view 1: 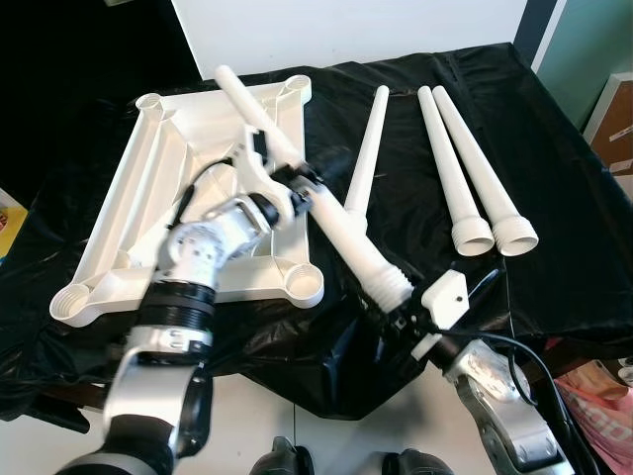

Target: Building children table

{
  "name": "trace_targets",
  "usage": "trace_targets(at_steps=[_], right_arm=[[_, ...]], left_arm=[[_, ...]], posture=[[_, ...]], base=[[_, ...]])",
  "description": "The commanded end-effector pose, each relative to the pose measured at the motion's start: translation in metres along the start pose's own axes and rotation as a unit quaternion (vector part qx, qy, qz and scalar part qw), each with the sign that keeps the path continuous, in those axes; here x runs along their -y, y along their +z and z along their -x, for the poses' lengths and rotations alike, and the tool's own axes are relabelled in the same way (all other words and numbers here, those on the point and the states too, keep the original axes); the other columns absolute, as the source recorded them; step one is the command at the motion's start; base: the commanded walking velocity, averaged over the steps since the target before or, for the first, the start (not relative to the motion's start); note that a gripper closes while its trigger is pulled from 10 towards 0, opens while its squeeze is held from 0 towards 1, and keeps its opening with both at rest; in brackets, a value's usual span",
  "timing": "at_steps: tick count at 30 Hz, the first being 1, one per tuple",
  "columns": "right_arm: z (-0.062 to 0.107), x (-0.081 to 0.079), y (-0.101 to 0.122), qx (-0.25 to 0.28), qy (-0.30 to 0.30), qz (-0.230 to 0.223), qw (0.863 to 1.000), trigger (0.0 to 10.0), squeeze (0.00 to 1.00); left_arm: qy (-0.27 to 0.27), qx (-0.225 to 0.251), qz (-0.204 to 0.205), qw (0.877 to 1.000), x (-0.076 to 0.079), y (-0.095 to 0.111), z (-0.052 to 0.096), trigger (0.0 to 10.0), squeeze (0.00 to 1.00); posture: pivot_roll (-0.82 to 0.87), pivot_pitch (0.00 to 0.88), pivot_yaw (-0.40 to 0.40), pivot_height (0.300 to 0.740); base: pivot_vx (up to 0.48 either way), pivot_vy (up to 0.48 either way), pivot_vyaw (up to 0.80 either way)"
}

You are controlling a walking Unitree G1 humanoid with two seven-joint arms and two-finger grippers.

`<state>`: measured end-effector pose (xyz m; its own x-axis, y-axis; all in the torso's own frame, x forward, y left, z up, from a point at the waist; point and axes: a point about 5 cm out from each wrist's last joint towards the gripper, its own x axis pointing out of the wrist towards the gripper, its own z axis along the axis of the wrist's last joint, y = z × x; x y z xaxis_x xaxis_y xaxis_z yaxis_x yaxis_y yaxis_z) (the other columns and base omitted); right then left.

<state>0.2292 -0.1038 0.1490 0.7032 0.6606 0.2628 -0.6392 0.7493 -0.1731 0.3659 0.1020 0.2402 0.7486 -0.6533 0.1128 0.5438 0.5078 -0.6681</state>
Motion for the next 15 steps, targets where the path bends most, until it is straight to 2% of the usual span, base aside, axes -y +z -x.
trace_targets(at_steps=[1, 2, 4, 5, 8, 15], right_arm=[[0.000, -0.004, 0.001, 0.002, 0.011, -0.006, 1.000, 10.0, 0.00], [0.001, -0.003, 0.001, 0.000, 0.016, -0.004, 1.000, 10.0, 0.00], [0.001, -0.003, 0.001, -0.001, 0.019, -0.003, 1.000, 10.0, 0.00], [0.001, -0.002, 0.001, -0.001, 0.023, -0.001, 1.000, 10.0, 0.00], [0.000, -0.001, 0.001, -0.002, 0.028, 0.000, 1.000, 10.0, 0.00], [-0.001, 0.001, 0.002, 0.001, 0.025, -0.003, 1.000, 10.0, 0.00]], left_arm=[[-0.212, -0.002, 0.003, 0.977, 0.019, 0.003, 0.005, 9.9, 0.00], [-0.201, 0.003, -0.004, 0.980, 0.014, 0.010, 0.009, 2.4, 0.00], [-0.193, 0.006, -0.009, 0.981, 0.010, 0.014, 0.011, 2.4, 0.00], [-0.182, 0.013, -0.012, 0.983, 0.005, 0.019, 0.014, 0.0, 0.00], [-0.169, 0.019, -0.009, 0.985, 0.000, 0.024, 0.017, 0.0, 0.00], [-0.169, 0.020, -0.005, 0.985, -0.001, 0.027, 0.020, 0.0, 0.00]], posture=[[-0.04, 0.121, 0.107, 0.740], [-0.03, 0.117, 0.108, 0.740], [-0.03, 0.117, 0.108, 0.740], [-0.03, 0.118, 0.108, 0.740], [-0.02, 0.115, 0.107, 0.740], [-0.01, 0.112, 0.107, 0.740]], base=[[0.000, 0.000, 0.00], [0.000, 0.000, 0.00], [0.000, 0.000, 0.00], [0.000, 0.000, 0.00], [0.000, 0.000, 0.00], [0.000, 0.000, 0.00]])
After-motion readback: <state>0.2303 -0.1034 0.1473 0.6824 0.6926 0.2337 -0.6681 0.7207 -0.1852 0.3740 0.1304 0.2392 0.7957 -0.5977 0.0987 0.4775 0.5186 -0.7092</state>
